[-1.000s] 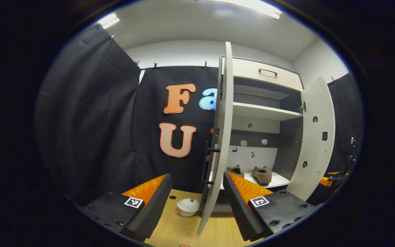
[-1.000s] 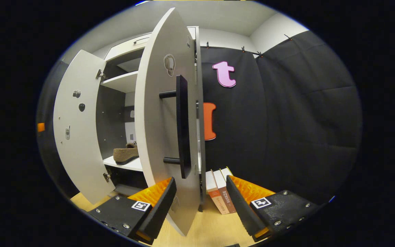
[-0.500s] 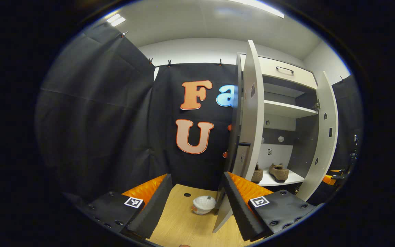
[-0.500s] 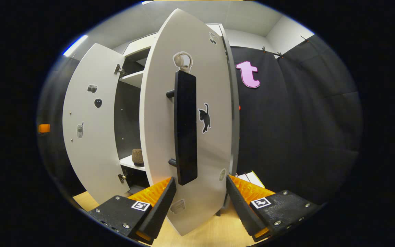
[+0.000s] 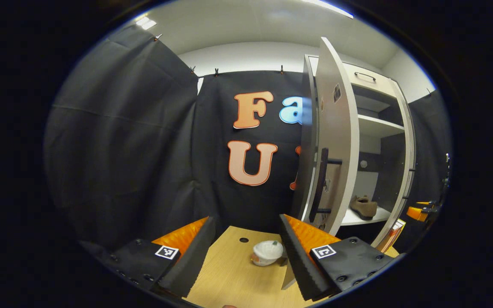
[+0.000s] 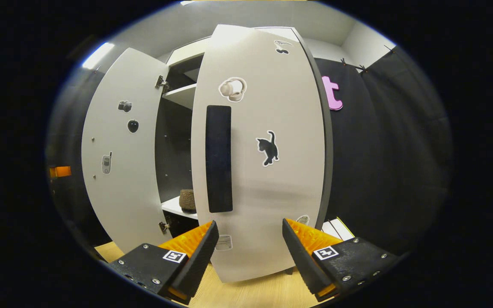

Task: Grab one shoe with the right hand and put it into the shoe cabinet, grab the other shoe with the left hand and put it into the shoe cabinet; then close the right door with the right hand and the left door with the left hand.

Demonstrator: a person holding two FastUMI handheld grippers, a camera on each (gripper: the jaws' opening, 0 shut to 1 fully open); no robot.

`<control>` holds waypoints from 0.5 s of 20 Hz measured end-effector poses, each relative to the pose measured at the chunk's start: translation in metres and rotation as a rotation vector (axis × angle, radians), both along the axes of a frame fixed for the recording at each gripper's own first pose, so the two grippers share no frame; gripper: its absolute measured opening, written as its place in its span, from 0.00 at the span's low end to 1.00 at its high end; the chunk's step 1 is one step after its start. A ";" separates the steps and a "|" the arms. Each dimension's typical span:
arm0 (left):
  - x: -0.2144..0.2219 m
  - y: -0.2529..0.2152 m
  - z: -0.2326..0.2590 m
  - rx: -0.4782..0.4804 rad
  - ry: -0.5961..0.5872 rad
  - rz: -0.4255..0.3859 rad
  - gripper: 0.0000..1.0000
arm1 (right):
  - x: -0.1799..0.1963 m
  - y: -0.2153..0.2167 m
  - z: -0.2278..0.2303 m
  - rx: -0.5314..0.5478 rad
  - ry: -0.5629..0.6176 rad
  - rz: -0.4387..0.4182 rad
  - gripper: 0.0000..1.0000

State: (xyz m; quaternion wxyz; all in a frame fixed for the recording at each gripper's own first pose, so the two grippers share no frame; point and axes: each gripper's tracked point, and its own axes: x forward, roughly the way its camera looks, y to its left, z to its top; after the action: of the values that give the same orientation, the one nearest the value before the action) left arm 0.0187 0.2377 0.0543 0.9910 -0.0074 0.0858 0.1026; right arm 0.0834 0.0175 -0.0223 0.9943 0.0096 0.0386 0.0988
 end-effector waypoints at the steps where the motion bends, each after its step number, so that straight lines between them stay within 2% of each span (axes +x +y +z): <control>1: 0.005 -0.002 -0.007 -0.007 0.010 -0.010 0.99 | -0.001 -0.003 0.001 -0.001 -0.003 -0.007 0.92; 4: 0.025 -0.017 -0.030 -0.024 0.028 -0.056 0.95 | -0.006 -0.013 0.005 0.008 -0.007 -0.024 0.92; 10: 0.053 -0.053 -0.072 -0.008 0.071 -0.142 0.95 | -0.017 -0.027 0.007 -0.002 -0.010 -0.054 0.93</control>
State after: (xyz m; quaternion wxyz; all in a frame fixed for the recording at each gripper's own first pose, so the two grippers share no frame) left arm 0.0718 0.1847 -0.0175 0.9921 -0.0017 0.1216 0.0319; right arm 0.0669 -0.0097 -0.0155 0.9968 0.0093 0.0335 0.0720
